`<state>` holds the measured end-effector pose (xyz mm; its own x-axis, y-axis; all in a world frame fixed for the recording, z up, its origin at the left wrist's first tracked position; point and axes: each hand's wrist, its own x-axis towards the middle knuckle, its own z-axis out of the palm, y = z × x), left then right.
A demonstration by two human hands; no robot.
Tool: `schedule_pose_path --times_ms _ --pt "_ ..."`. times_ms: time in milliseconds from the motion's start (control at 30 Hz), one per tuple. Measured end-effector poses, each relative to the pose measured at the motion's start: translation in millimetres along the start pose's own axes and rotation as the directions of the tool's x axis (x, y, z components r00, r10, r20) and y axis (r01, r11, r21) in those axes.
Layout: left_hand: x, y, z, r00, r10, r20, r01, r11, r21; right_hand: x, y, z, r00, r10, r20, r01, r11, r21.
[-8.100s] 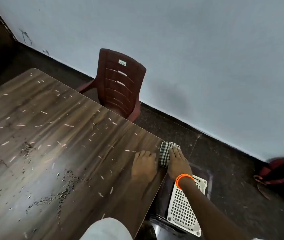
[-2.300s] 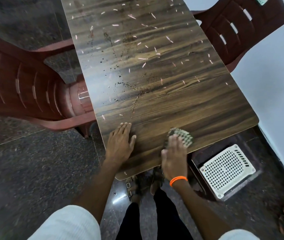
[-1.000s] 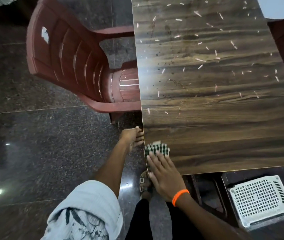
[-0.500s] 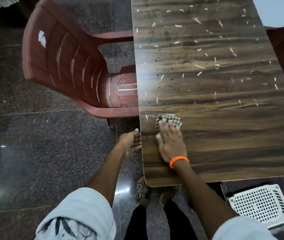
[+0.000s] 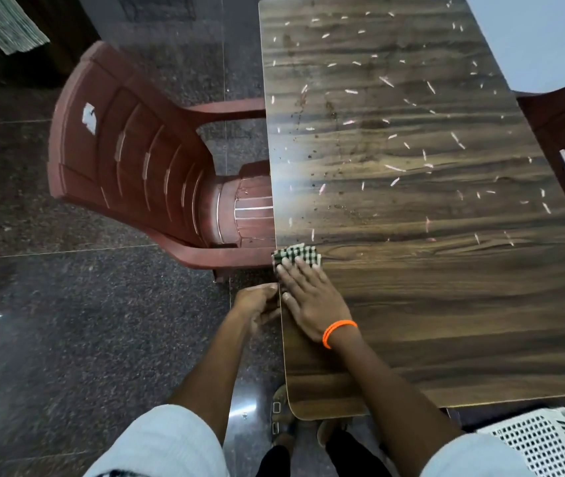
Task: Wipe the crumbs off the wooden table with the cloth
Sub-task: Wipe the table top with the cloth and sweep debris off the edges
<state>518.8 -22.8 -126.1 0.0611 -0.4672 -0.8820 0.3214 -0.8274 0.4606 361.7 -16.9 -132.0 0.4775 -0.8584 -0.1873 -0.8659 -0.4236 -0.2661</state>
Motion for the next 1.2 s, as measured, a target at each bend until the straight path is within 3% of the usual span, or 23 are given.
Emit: schedule_pose_path --times_ms 100,200,300,367,500,633,700,800,900,1000,1067,1200 --pt "8 6 3 1.000 -0.010 0.019 0.009 1.000 0.013 10 59 -14 0.973 0.220 -0.066 -0.221 0.975 -0.004" --pt "11 10 6 1.000 0.004 0.012 -0.004 1.000 -0.014 -12 113 -24 0.859 0.502 -0.102 -0.498 0.865 0.056" --pt "13 15 11 1.000 0.024 -0.011 -0.024 0.999 -0.034 -32 111 -24 0.803 0.585 -0.112 -0.576 0.811 0.107" --pt "13 17 15 0.999 0.039 -0.024 -0.040 0.998 -0.049 -41 83 -17 0.835 0.539 -0.115 -0.529 0.842 0.107" --pt "7 18 20 0.998 0.036 -0.058 -0.040 0.998 -0.055 -35 18 -1 0.991 0.130 0.001 -0.130 0.989 0.071" --pt "8 23 24 0.992 0.057 -0.109 -0.066 0.995 -0.079 15 11 -12 0.994 -0.095 0.054 0.092 0.994 0.051" --pt "13 25 27 0.991 0.062 -0.116 -0.071 0.995 -0.076 36 31 -20 0.994 -0.090 0.058 0.089 0.996 0.022" --pt "17 32 29 0.996 0.042 -0.078 -0.047 0.996 -0.070 55 76 -34 0.990 0.140 0.014 -0.140 0.989 0.047" --pt "19 47 27 0.998 0.048 -0.030 -0.050 0.997 -0.058 41 113 -40 0.913 0.405 -0.052 -0.400 0.913 0.083" --pt "22 66 29 0.999 0.048 0.014 -0.047 0.999 -0.027 6 99 -34 0.841 0.534 -0.080 -0.524 0.843 0.121" --pt "27 78 28 0.999 0.029 0.036 -0.029 1.000 0.007 -7 61 -22 0.861 0.504 -0.072 -0.490 0.858 0.154" --pt "36 90 23 0.997 -0.026 0.072 0.026 1.000 -0.004 27 -2 -10 0.981 0.193 -0.036 -0.188 0.976 0.113"
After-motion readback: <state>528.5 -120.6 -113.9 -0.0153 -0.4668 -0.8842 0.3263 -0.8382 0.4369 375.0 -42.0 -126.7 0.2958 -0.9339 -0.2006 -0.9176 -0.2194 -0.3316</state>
